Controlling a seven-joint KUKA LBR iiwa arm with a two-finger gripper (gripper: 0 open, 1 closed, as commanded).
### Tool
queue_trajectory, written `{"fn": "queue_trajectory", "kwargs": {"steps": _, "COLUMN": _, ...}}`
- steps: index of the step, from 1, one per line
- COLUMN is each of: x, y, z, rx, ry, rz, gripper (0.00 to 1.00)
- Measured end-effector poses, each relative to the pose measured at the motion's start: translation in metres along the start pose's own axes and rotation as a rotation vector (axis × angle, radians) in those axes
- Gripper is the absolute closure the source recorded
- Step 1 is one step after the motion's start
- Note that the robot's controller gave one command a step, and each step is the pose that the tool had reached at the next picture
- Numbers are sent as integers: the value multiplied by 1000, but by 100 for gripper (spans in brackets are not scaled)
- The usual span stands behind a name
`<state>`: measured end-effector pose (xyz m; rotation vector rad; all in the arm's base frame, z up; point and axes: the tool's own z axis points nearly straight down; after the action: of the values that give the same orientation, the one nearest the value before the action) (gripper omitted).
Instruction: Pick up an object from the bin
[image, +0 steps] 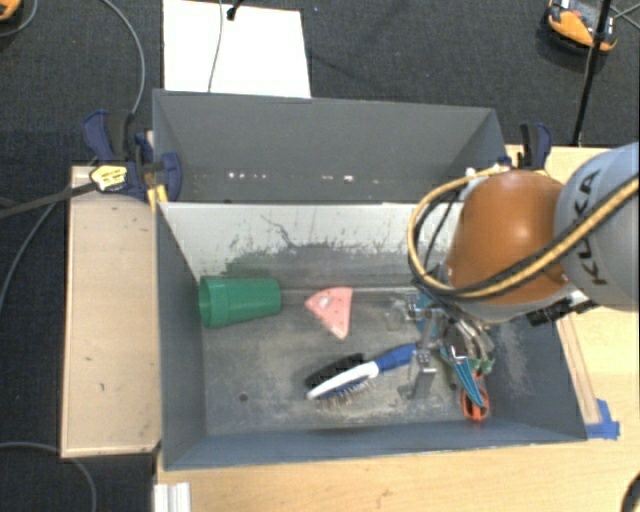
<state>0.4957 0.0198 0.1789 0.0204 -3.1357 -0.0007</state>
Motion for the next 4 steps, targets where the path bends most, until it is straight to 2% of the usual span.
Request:
{"fn": "queue_trajectory", "kwargs": {"steps": 1, "x": -2, "y": 0, "z": -4, "rx": 0, "ry": -8, "rz": 1, "gripper": 0}}
{"fn": "queue_trajectory", "kwargs": {"steps": 2, "x": -6, "y": 9, "z": 15, "rx": 1, "ry": -14, "rz": -77, "gripper": 0}}
{"fn": "queue_trajectory", "kwargs": {"steps": 3, "x": -16, "y": 19, "z": 76, "rx": 1, "ry": -14, "rz": -258, "gripper": 0}}
{"fn": "queue_trajectory", "kwargs": {"steps": 4, "x": -23, "y": 34, "z": 109, "rx": 2, "ry": -15, "rz": -271, "gripper": 100}}
